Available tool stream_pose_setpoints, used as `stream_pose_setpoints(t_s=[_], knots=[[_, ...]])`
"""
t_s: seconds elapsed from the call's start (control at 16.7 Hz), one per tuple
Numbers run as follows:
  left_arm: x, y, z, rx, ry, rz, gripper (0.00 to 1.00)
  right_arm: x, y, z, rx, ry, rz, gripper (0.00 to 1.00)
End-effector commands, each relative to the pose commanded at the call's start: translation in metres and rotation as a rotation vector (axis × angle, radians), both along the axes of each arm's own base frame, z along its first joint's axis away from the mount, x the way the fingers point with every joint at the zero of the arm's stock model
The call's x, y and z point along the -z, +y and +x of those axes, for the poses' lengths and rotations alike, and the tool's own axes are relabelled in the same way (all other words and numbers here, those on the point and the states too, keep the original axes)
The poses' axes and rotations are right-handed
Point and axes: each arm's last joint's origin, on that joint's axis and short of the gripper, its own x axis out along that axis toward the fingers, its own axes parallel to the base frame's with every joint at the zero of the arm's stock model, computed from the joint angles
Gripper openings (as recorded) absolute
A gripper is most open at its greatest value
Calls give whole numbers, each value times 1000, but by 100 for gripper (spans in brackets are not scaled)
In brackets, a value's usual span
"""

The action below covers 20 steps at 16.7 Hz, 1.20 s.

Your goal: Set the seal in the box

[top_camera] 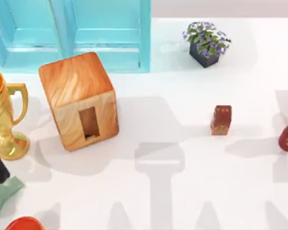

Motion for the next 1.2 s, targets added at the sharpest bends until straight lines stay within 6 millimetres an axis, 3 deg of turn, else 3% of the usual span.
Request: stream_pose_setpoints(t_s=[0.3,0.48,0.66,0.78,0.96,1.2], knots=[[0,0,0,0,0,0,100,-12,2,0,-21,40,18,100],[0,0,0,0,0,0,100,-43,6,5,-55,147,54,100],[0,0,0,0,0,0,100,-86,14,22,-85,326,95,100],[0,0,0,0,0,0,100,-112,23,47,-100,486,114,100],[0,0,0,0,0,0,100,-135,45,101,-109,770,123,100],[0,0,0,0,0,0,100,-130,90,181,-95,1132,96,100]])
